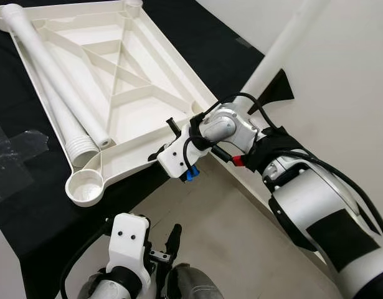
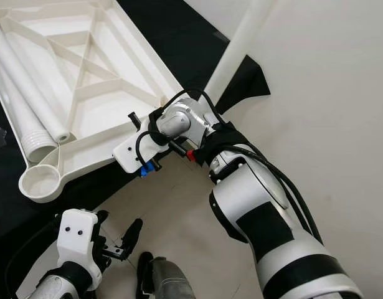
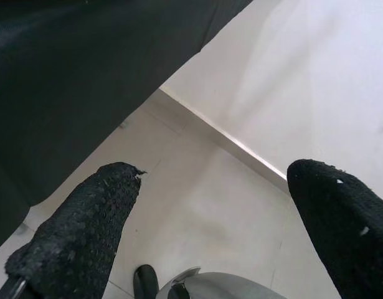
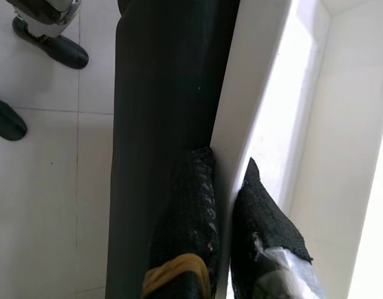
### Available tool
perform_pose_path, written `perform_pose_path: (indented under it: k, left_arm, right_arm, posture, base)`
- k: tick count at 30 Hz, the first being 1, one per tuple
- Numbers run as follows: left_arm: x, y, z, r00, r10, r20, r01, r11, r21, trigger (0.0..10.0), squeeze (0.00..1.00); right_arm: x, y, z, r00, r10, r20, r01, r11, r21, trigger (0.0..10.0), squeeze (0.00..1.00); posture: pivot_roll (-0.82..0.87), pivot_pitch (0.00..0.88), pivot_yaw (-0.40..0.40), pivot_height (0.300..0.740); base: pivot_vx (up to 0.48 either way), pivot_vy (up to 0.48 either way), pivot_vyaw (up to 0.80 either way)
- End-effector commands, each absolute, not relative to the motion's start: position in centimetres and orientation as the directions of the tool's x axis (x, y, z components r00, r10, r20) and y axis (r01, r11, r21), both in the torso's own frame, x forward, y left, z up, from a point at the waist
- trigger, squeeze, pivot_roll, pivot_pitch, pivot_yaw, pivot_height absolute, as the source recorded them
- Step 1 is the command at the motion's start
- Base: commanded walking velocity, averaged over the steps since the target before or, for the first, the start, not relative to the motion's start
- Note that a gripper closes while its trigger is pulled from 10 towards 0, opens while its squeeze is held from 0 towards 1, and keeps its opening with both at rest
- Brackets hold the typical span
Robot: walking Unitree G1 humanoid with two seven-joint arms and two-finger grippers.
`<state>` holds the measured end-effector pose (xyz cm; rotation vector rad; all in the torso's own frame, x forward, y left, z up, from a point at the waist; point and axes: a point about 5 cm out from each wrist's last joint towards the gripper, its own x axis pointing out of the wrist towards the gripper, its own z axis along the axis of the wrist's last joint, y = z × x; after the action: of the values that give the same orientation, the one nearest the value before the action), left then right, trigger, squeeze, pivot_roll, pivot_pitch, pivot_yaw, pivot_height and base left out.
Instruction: Building children table
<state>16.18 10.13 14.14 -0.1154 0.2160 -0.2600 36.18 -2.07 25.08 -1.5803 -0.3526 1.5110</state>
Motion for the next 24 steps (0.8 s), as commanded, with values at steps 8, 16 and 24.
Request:
perform_pose_path:
  k: [8, 16, 24]
  left_arm:
    - [16.0, 9.9, 13.5, 0.932, -0.286, -0.225, 0.255, 0.954, -0.155, 10.0, 0.0]
    - [16.0, 10.0, 13.5, 0.932, -0.281, -0.227, 0.251, 0.956, -0.155, 10.0, 0.0]
    - [16.1, 10.1, 13.5, 0.933, -0.282, -0.225, 0.252, 0.956, -0.153, 10.0, 0.0]
  right_arm:
    - [35.9, -0.1, 26.6, 0.248, 0.84, -0.483, -0.269, -0.419, -0.867, 10.0, 0.0]
    - [36.2, -0.1, 27.3, 0.26, 0.884, -0.388, -0.3, -0.308, -0.903, 10.0, 1.0]
    - [36.4, -1.9, 28.4, 0.233, 0.909, -0.346, -0.371, -0.245, -0.896, 10.0, 0.0]
  posture:
    - [0.06, 0.236, -0.273, 0.74]
    - [0.06, 0.236, -0.273, 0.74]
    - [0.07, 0.234, -0.269, 0.74]
  base:
    - [0.0, 0.0, 0.0]
    - [0.0, 0.0, 0.0]
    - [0.0, 0.0, 0.0]
